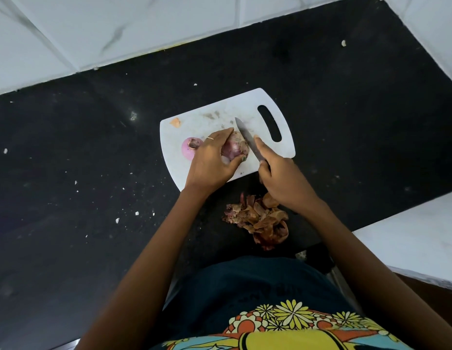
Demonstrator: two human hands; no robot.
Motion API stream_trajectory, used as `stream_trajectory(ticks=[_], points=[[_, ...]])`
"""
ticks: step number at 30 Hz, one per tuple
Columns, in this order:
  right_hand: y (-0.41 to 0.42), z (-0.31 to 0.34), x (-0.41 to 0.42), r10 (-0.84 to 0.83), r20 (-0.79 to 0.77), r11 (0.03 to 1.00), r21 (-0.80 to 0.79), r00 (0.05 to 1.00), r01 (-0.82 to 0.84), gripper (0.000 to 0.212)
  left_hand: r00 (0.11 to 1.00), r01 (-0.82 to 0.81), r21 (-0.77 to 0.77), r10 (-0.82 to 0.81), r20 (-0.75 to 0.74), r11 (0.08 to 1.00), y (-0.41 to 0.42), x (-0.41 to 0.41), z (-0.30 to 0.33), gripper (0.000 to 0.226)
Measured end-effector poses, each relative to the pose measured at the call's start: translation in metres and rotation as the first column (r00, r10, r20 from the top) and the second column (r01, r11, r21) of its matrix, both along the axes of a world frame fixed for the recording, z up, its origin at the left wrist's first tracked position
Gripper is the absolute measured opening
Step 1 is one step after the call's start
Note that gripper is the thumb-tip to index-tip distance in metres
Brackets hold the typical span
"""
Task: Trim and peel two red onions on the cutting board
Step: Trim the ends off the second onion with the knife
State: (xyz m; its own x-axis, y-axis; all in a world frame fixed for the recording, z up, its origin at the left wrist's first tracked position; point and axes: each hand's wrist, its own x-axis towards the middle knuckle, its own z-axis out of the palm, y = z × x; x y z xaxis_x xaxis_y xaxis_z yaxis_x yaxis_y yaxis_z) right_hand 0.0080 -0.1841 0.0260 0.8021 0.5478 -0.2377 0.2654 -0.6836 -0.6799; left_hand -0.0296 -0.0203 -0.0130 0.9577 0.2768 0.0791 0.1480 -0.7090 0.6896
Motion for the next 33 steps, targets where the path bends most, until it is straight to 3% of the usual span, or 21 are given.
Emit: stream_trajectory(ticks=[18, 33], points=[[0.007, -0.003, -0.001, 0.078, 0.149, 0.971, -0.238, 0.986, -0.040, 0.060, 0.997, -0.069, -0.095, 0.072, 0.029, 0.993, -0.008, 0.000, -0.007, 0.065], [0.009, -0.007, 0.002, 0.108, 0.183, 0.958, -0.281, 0.977, -0.053, 0.061, 0.996, -0.084, -0.127, 0.082, -0.019, 0.988, -0.005, 0.009, -0.006, 0.063]])
